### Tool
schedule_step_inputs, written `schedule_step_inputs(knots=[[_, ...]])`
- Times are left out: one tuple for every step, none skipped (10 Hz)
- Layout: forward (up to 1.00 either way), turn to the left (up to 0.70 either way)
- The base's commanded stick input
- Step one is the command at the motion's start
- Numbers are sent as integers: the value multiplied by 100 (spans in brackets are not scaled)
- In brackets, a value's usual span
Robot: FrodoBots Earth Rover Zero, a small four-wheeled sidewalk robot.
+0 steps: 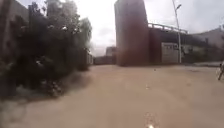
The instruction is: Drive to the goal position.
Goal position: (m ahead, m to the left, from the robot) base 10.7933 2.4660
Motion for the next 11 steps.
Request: schedule_step_inputs(knots=[[100,0],[100,0],[100,0],[100,0],[100,0],[100,0],[100,0],[100,0],[100,0],[100,0],[100,0]])
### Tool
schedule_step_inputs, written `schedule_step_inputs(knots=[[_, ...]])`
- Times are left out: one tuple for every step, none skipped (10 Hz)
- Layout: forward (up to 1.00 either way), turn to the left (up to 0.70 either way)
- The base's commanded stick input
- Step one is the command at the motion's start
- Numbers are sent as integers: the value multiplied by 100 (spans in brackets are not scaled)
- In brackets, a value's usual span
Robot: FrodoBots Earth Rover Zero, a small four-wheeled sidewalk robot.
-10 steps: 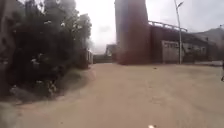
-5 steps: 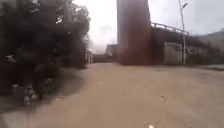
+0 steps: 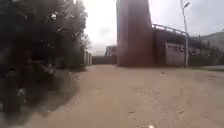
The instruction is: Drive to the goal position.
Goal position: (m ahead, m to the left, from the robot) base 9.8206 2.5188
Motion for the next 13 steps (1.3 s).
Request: schedule_step_inputs(knots=[[100,0],[100,0],[100,0],[100,0],[100,0],[100,0],[100,0],[100,0],[100,0],[100,0],[100,0],[100,0],[100,0]])
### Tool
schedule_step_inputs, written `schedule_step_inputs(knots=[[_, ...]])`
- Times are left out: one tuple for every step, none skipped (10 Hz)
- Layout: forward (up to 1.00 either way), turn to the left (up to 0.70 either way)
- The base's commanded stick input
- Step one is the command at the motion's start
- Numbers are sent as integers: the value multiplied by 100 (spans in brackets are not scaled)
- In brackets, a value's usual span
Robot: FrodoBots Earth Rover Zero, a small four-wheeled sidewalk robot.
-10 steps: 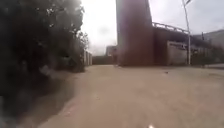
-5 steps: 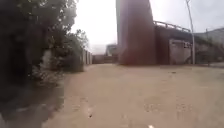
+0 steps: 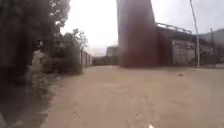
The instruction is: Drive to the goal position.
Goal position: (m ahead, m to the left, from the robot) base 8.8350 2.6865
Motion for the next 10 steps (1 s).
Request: schedule_step_inputs(knots=[[100,0],[100,0],[100,0],[100,0],[100,0],[100,0],[100,0],[100,0],[100,0],[100,0]])
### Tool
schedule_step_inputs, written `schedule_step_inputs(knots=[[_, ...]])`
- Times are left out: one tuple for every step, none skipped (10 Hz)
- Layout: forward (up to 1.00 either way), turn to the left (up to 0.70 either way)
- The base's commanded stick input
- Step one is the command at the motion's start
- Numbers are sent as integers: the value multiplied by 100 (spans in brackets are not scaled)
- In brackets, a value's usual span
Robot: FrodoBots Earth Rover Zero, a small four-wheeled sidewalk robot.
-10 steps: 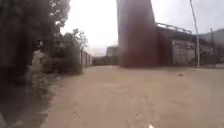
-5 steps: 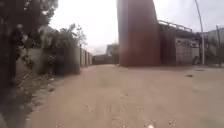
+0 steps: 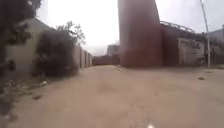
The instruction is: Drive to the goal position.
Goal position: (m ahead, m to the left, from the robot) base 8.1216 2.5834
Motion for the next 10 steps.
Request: schedule_step_inputs(knots=[[100,0],[100,0],[100,0],[100,0],[100,0],[100,0],[100,0],[100,0],[100,0],[100,0]])
